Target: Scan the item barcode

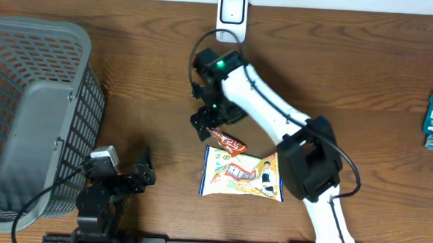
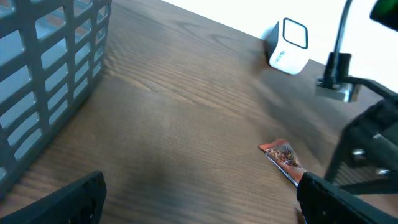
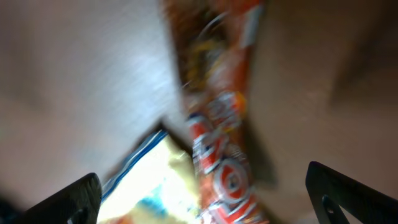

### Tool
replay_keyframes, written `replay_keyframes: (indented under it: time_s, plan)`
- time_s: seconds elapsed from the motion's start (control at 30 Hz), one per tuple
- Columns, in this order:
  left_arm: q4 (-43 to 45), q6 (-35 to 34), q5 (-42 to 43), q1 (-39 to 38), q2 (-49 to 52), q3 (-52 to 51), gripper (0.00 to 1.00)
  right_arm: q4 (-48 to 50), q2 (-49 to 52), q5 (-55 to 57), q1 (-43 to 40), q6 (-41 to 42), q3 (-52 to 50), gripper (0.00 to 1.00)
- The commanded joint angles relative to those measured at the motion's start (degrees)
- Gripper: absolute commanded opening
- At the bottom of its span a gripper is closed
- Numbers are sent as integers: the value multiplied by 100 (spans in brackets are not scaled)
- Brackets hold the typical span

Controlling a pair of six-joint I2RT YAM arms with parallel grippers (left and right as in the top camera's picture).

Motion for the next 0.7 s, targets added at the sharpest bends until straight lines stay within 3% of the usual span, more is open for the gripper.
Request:
replay_keyframes:
  time_s: [0.0, 0.23, 0.43, 0.67]
  plan:
    - [7, -57, 55, 20, -11, -33, 98, 120, -205, 2111, 452, 675, -13, 99]
    - [7, -57, 55, 20, -11, -33, 98, 455, -203, 2938, 984, 678, -332, 99]
    - [7, -57, 55, 20, -11, -33, 98, 540, -203, 3694, 1156, 1145, -1016, 96]
    - [7, -57, 55, 20, -11, -33, 98, 796, -203, 3624, 1182, 1143, -1478, 91]
